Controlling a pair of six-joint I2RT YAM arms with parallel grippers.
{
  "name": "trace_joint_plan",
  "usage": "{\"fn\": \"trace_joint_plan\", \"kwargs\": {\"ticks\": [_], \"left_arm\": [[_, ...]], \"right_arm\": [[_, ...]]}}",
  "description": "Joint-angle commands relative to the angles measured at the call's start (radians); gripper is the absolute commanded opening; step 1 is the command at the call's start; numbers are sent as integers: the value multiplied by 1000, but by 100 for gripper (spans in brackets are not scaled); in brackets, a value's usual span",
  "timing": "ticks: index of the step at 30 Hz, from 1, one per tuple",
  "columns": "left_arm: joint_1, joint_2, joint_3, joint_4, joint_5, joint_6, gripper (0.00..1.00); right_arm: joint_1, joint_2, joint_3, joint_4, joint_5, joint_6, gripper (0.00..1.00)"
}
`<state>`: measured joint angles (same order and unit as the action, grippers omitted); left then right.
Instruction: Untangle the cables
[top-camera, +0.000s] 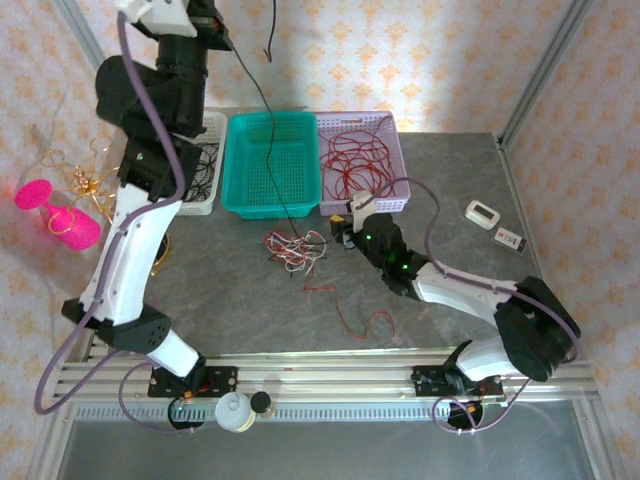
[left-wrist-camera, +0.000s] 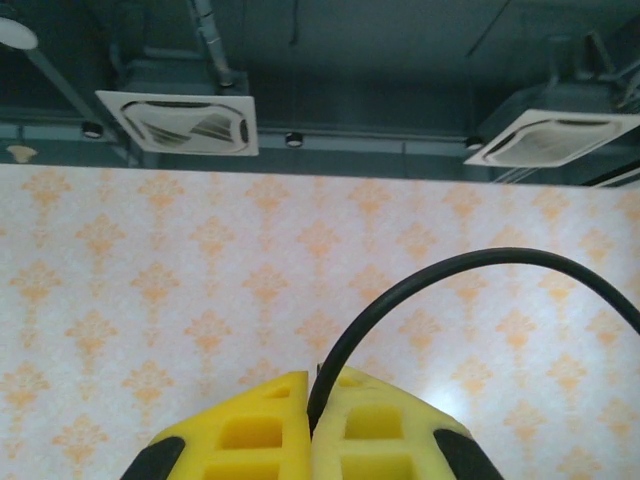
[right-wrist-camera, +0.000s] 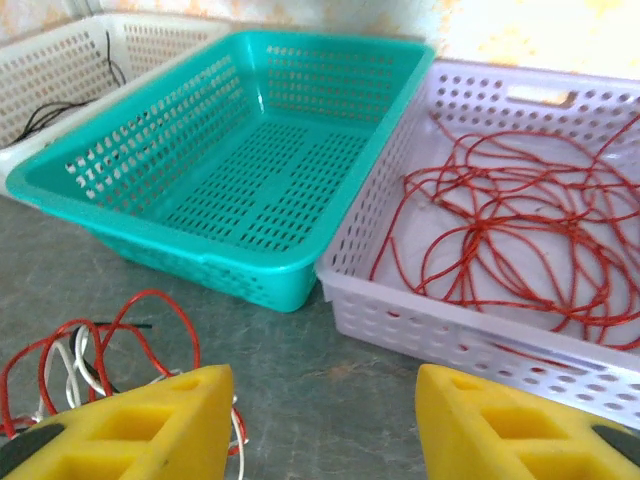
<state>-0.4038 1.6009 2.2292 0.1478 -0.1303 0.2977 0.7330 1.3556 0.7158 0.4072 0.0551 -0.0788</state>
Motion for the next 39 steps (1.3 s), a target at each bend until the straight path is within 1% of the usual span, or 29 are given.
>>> {"fn": "trace_joint_plan", "kwargs": {"ticks": [1, 4, 6, 10, 13, 16, 22, 25, 30, 35, 37, 39], "left_arm": [[56, 37, 74, 37, -35, 10, 0], [117, 56, 88, 51, -37, -20, 0], [165, 62, 95, 60, -30, -65, 0], [241, 77, 116, 79, -11, -132, 0], [266, 92, 141, 82, 23, -158, 0], [274, 108, 156, 94, 28, -152, 0], [301, 131, 162, 140, 30, -177, 0], [326, 146, 159, 156, 88, -178, 0], [372, 176, 139, 197, 128, -151, 0], [458, 197, 17, 300, 171, -173, 0], [481, 218, -4, 300, 177, -145, 0], [485, 244, -16, 279, 151, -85, 0]], "right_arm": [[-3, -70, -27, -93, 87, 2, 52], [-17, -127, -54, -129, 129, 25, 54], [-46, -164, -74, -149, 128, 53, 55], [-138, -214, -104, -191, 145, 140, 57], [-203, -225, -117, -185, 113, 185, 58], [-231, -213, -102, -192, 97, 212, 58], [-247, -179, -83, -199, 81, 225, 58], [-247, -179, -88, -183, 46, 230, 58], [-247, -148, -84, -173, -31, 234, 57], [-247, -142, -95, -152, -119, 235, 57], [-247, -139, -98, -149, -162, 240, 56], [-246, -139, -103, -157, -199, 248, 55]]}}
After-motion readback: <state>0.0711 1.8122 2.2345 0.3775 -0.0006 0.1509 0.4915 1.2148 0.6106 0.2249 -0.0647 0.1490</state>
